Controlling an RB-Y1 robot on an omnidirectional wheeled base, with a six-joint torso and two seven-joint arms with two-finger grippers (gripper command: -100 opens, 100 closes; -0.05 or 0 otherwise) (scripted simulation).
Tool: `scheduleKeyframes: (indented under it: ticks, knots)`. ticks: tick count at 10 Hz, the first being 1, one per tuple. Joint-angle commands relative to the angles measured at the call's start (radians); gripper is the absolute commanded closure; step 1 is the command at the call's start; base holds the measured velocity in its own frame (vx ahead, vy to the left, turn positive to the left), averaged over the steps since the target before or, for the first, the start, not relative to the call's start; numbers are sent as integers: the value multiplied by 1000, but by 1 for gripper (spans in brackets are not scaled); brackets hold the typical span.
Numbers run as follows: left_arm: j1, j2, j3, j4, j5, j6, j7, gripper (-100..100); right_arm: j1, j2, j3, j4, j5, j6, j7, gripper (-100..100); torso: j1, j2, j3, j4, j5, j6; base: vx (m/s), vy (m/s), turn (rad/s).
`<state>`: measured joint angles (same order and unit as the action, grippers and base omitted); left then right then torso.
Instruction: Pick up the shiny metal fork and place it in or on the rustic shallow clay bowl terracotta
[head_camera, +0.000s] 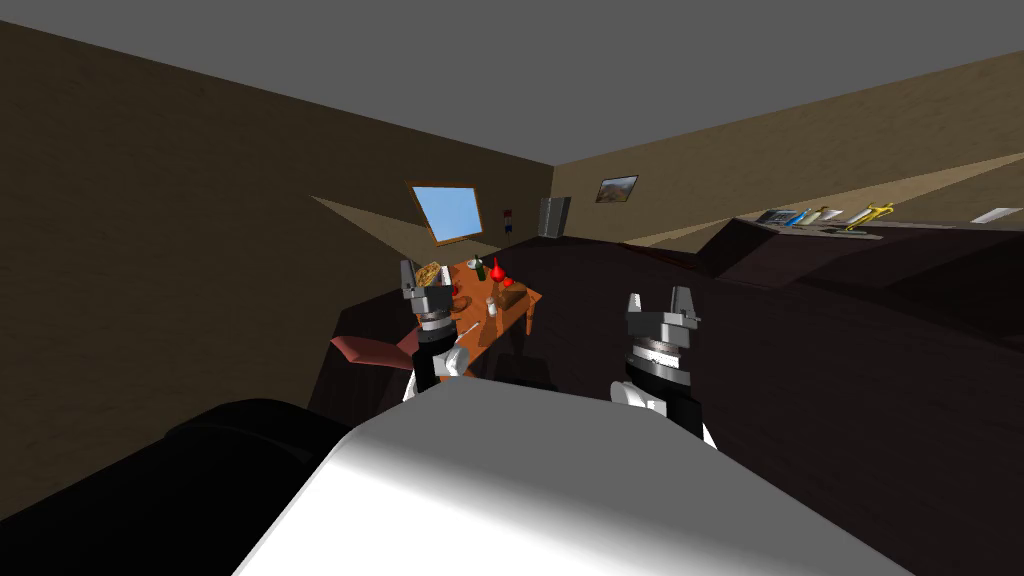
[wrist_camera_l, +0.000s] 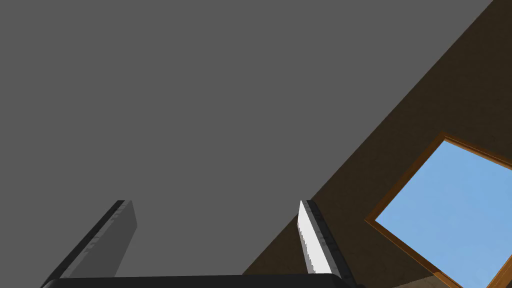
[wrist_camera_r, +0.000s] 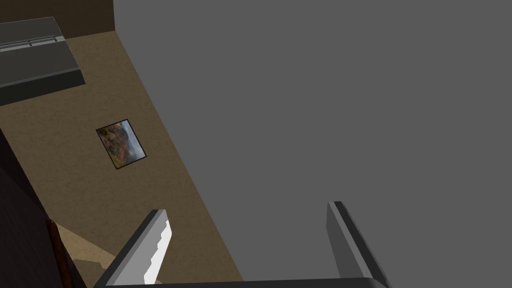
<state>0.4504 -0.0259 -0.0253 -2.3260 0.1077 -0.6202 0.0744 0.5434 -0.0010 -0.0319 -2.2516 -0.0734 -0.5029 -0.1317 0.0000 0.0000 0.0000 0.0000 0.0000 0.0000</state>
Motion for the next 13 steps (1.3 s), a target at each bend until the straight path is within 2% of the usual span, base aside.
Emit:
scheduleKeyframes:
  ticks: [1, 5, 6, 10, 11, 13]
  knots:
    - [-4, 38, 1, 12, 6, 13, 6, -100, 0, 0, 0, 0, 0, 0, 0, 0, 0, 0, 0, 0, 0, 0, 1, 1, -14]
    - [-28, 133, 8, 79, 41, 86, 38, -100, 0, 0, 0, 0, 0, 0, 0, 0, 1, 0, 0, 0, 0, 0, 2, 6, -30]
    - [-28, 133, 8, 79, 41, 86, 38, -100, 0, 0, 0, 0, 0, 0, 0, 0, 1, 0, 0, 0, 0, 0, 1, 6, -19]
    - [-66, 197, 19, 182, 100, 201, 92, -100, 0, 0, 0, 0, 0, 0, 0, 0, 1, -1, 0, 0, 0, 0, 3, 9, -52]
    - [-66, 197, 19, 182, 100, 207, 92, -100, 0, 0, 0, 0, 0, 0, 0, 0, 1, -1, 0, 0, 0, 0, 4, 12, -11]
    - [-88, 224, 26, 243, 137, 273, 125, -100, 0, 0, 0, 0, 0, 0, 0, 0, 1, 0, 0, 0, 0, 0, 1, 8, -48]
